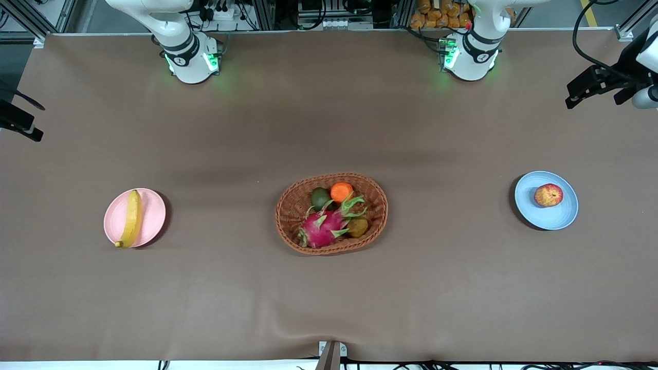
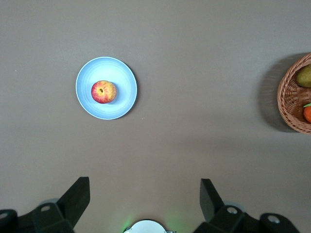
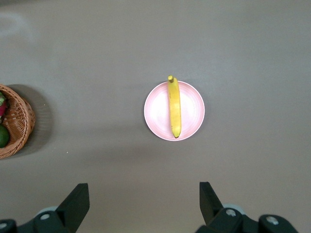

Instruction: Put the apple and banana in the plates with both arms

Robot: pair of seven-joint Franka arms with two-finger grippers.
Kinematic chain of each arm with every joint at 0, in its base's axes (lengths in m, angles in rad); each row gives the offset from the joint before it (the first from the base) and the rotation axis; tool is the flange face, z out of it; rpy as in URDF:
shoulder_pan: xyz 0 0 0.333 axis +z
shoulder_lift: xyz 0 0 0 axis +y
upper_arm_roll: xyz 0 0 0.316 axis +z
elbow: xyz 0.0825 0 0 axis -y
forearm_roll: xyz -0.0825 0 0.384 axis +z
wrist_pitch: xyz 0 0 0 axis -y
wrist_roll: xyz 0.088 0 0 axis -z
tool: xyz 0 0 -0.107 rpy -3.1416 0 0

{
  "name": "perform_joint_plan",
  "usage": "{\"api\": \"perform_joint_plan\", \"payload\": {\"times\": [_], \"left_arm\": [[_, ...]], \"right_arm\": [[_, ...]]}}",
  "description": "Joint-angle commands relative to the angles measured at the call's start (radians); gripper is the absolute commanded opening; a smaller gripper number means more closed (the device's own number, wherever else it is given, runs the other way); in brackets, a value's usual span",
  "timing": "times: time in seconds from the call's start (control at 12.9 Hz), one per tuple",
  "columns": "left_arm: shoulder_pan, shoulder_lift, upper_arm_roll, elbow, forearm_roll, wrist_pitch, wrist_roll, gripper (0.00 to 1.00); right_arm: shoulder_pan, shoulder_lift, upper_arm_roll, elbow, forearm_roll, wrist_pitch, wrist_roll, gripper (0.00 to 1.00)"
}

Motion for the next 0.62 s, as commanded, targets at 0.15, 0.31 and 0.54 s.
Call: {"api": "perform_joint_plan", "payload": {"times": [0.15,0.31,0.54], "left_arm": [[0.041,0.010,0.004,0.041,0.002,-0.012,0.006,1.00],[0.046,0.010,0.004,0.041,0.001,-0.018,0.006,1.00],[0.046,0.010,0.004,0.055,0.002,-0.025,0.006,1.00]], "right_arm": [[0.003,-0.004,0.000,0.006,0.000,-0.002,0.014,1.00],[0.000,-0.002,0.000,0.004,-0.003,-0.002,0.014,1.00],[0.004,-0.001,0.000,0.003,-0.011,-0.002,0.018,1.00]]}}
